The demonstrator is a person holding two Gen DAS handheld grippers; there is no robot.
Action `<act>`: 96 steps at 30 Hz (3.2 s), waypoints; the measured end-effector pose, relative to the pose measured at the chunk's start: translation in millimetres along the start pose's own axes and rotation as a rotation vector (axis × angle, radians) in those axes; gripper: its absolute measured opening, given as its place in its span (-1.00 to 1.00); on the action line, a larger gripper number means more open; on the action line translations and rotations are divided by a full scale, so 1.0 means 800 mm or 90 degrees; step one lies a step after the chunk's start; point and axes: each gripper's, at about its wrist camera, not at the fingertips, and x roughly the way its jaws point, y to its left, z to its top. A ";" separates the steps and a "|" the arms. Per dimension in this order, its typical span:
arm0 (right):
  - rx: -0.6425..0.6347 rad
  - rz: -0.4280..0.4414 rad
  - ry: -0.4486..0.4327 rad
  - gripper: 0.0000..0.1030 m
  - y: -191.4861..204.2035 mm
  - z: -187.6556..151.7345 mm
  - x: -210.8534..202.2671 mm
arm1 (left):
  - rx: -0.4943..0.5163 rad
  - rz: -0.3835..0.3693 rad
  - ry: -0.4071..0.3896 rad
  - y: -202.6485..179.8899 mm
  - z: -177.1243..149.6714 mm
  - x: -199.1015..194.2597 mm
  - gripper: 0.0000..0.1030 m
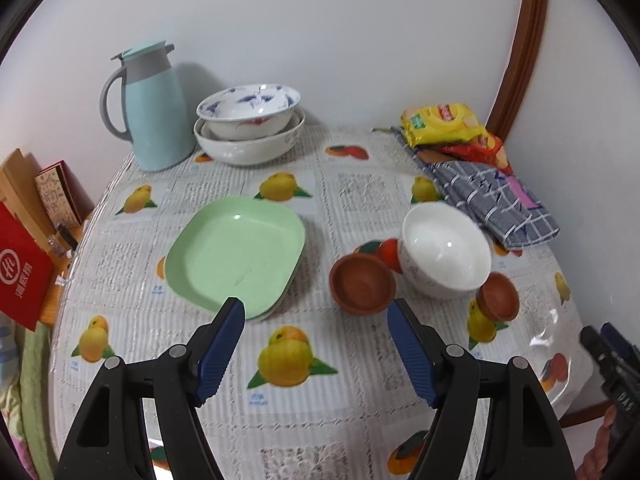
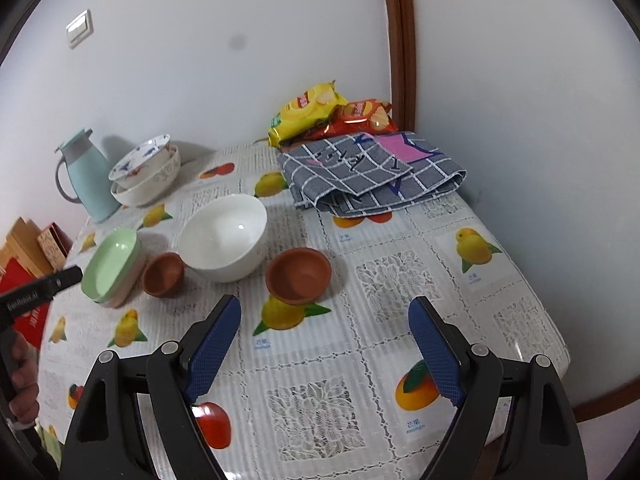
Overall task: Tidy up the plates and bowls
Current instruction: 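Move the left gripper to a terracotta bowl while the right gripper approaches another terracotta bowl, then close the left gripper on its terracotta bowl rim while the right grips the other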
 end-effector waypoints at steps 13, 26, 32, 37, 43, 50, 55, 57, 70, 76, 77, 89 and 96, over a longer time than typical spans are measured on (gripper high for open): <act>0.016 0.004 0.042 0.65 -0.008 -0.005 0.041 | 0.007 -0.022 0.007 -0.006 0.007 0.031 0.40; 0.031 -0.007 0.039 0.65 -0.010 0.000 0.065 | 0.040 -0.019 0.020 -0.027 0.006 0.056 0.40; 0.032 -0.010 0.046 0.65 -0.010 0.003 0.075 | 0.023 -0.026 0.042 -0.025 0.008 0.073 0.40; 0.035 -0.009 0.053 0.65 -0.014 0.003 0.089 | 0.010 -0.029 0.056 -0.022 0.008 0.087 0.40; 0.042 -0.025 0.058 0.65 -0.021 0.003 0.101 | 0.004 -0.027 0.065 -0.022 0.008 0.101 0.40; 0.055 -0.024 0.074 0.65 -0.029 0.002 0.115 | -0.010 -0.044 0.094 -0.020 0.006 0.120 0.40; 0.053 -0.028 0.082 0.64 -0.031 0.003 0.127 | -0.023 -0.061 0.114 -0.016 0.004 0.131 0.40; 0.056 -0.028 0.088 0.62 -0.032 0.003 0.132 | -0.030 -0.068 0.121 -0.015 0.003 0.135 0.40; 0.050 -0.014 0.104 0.16 -0.029 0.009 0.164 | -0.026 -0.079 0.155 -0.015 0.001 0.160 0.39; 0.046 -0.007 0.115 0.16 -0.021 0.013 0.180 | -0.041 -0.080 0.178 -0.011 -0.001 0.177 0.39; 0.042 -0.009 0.120 0.16 -0.019 0.013 0.184 | -0.043 -0.080 0.180 -0.010 -0.001 0.179 0.38; 0.018 -0.029 0.128 0.16 -0.004 0.011 0.203 | -0.049 -0.064 0.161 -0.015 0.003 0.191 0.03; 0.017 -0.021 0.115 0.03 -0.002 0.011 0.206 | -0.034 -0.049 0.158 -0.021 0.007 0.195 -0.41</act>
